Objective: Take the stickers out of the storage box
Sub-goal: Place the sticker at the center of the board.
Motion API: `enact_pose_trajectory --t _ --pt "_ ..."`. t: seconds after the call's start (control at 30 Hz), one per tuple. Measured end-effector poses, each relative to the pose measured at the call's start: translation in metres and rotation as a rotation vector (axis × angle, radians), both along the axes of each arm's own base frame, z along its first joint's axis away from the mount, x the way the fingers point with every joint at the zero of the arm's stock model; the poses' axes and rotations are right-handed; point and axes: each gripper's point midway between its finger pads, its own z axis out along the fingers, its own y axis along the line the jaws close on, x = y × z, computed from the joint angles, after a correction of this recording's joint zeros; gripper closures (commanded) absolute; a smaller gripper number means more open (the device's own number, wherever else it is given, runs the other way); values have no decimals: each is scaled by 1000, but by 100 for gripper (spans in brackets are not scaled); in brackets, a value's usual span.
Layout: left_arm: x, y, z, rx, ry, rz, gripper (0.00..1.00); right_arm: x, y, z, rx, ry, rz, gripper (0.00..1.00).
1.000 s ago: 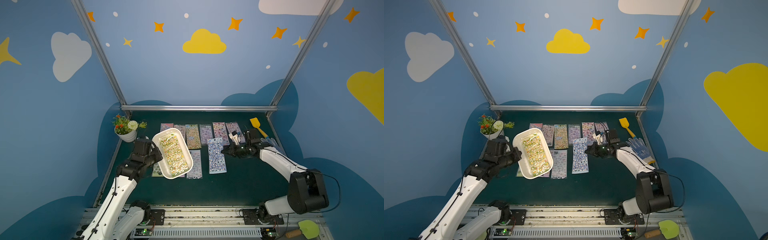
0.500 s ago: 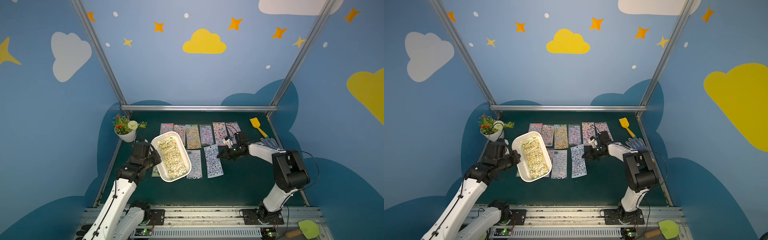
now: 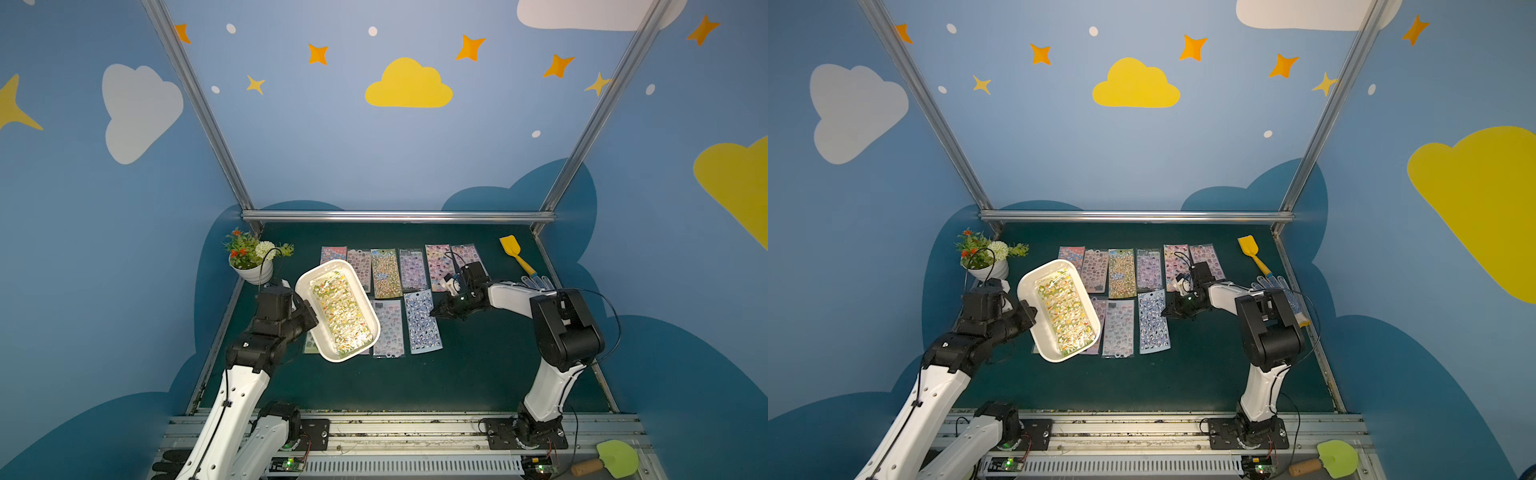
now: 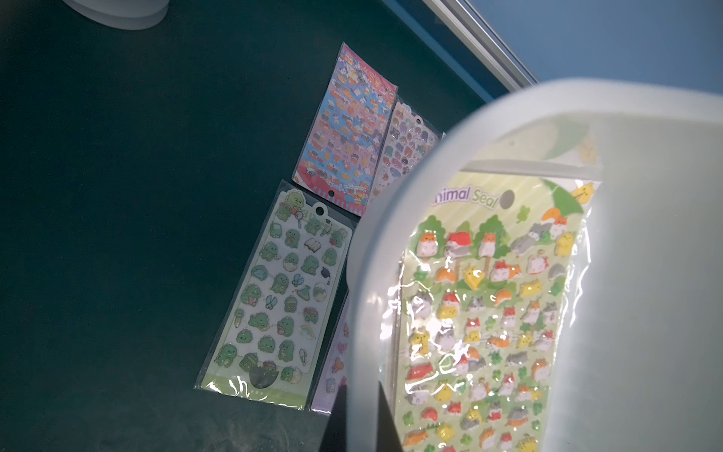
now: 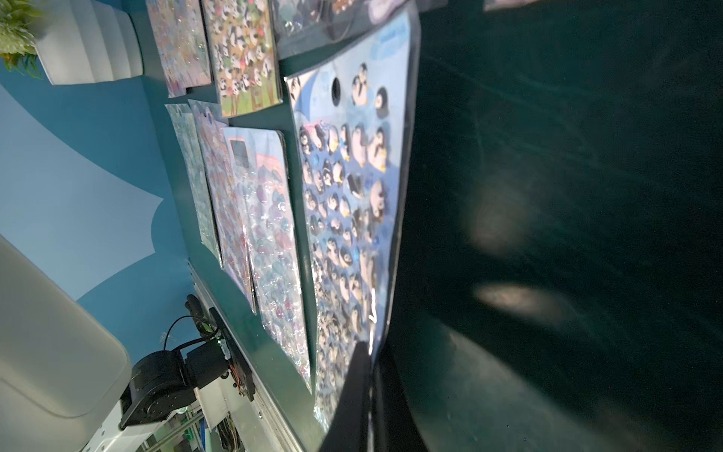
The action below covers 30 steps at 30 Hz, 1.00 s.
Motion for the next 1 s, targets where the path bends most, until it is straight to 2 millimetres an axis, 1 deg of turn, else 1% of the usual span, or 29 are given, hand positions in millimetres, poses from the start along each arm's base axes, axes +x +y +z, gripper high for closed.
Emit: enact_pose_trajectory --t 0.07,0.23,0.33,0.53,0.6,0.67,0.77,0.87,1.0 --pt "1 0 0 -5 0 0 96 1 -1 -1 -9 -1 -3 99" --pt "1 0 1 -9 -3 0 96 3 -4 -4 -33 -5 -13 87" --pt "2 1 1 -11 -4 4 96 3 -6 -6 -50 -4 -18 79" --pt "2 1 2 -20 -7 6 96 2 -10 -8 -74 1 -25 53" --pt "3 1 2 -22 -8 4 96 2 -11 -6 -78 -6 -26 49" --pt "3 1 2 -23 -8 4 96 4 -11 1 -80 -25 -30 46" --pt "3 0 2 -26 -8 3 96 5 -13 16 -82 -65 -35 41" --pt "3 0 2 -29 -7 2 96 6 -16 34 -85 -111 -41 37" --pt "4 -3 2 -45 6 -2 96 6 -19 65 -83 -194 -54 37"
